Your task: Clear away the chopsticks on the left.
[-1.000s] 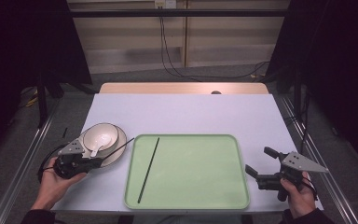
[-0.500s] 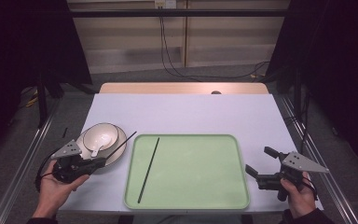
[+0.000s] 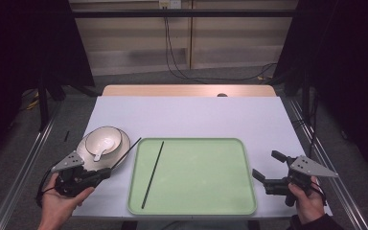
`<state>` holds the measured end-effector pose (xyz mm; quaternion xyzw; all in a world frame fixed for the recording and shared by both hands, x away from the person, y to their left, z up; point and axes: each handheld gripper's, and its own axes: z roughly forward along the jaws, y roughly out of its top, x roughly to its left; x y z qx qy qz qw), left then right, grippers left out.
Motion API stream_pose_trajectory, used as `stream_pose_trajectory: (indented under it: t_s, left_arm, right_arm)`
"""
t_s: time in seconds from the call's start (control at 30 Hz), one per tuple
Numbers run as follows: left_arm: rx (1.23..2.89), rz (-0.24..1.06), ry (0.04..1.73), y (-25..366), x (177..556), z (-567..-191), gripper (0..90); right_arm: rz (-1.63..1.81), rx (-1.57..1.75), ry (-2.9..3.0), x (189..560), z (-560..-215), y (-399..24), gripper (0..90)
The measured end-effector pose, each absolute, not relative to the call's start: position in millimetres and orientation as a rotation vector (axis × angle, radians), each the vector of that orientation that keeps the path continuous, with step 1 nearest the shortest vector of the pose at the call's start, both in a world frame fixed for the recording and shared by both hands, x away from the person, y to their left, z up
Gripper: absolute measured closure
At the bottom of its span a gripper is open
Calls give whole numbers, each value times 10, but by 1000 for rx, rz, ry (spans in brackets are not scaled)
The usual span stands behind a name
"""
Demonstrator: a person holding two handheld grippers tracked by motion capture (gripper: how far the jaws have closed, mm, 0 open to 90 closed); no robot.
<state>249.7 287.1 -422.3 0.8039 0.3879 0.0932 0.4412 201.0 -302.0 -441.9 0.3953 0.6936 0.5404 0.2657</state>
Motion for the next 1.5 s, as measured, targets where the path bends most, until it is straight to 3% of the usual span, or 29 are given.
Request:
stream_pose_trajectory:
  t_s: [0.4,1.5]
  left_arm:
    - [1933,269,1046,2602,2270,-4096,862]
    - [1895,224,1275,1772,2482,-4347,862]
  right_arm:
    - [1460,1066,1872,2011,-4419,-3016,12]
    - [1461,1057,1873,2007,-4417,-3009,8]
